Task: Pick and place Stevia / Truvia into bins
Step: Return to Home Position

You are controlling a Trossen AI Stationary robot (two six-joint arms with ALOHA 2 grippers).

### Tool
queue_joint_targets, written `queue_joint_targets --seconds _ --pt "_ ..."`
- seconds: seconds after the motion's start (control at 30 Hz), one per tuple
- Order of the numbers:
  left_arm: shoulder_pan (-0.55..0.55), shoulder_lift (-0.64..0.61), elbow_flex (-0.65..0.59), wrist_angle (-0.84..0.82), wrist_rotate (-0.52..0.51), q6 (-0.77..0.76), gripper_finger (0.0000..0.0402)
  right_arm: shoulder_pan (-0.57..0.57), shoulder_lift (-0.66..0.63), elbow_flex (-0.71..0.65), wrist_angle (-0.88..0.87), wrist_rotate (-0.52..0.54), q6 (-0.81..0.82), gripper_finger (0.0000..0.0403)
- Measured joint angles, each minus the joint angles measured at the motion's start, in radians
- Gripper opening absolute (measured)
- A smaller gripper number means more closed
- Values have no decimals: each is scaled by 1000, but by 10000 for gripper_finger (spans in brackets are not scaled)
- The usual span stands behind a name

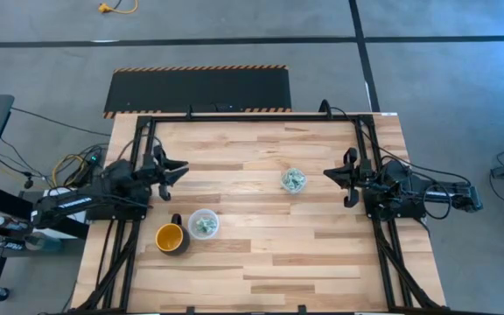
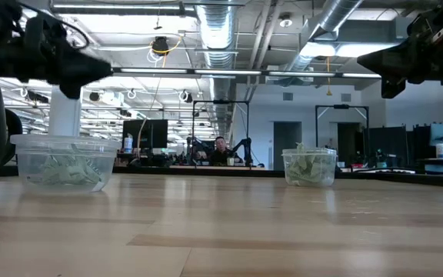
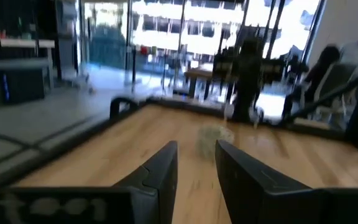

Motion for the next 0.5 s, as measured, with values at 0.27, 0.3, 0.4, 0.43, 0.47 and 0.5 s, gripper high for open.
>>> queue_joint_targets --seconds 0.27,0.3,0.4,0.43,0.47,0.5 --pt "0 23 6 -72 -41 4 98 0 0 1 -2 0 0 0" --pt "0 24 7 -75 -41 4 98 0 0 1 -6 0 0 0" --pt "0 27 8 -81 -41 4 98 0 1 1 -10 0 0 0" --pt "0 26 8 -81 -41 4 98 0 1 1 -11 0 0 0" --pt "0 26 8 -82 -42 4 98 0 1 1 -13 0 0 0" --pt "0 27 8 -84 -42 4 98 0 2 1 -14 0 0 0"
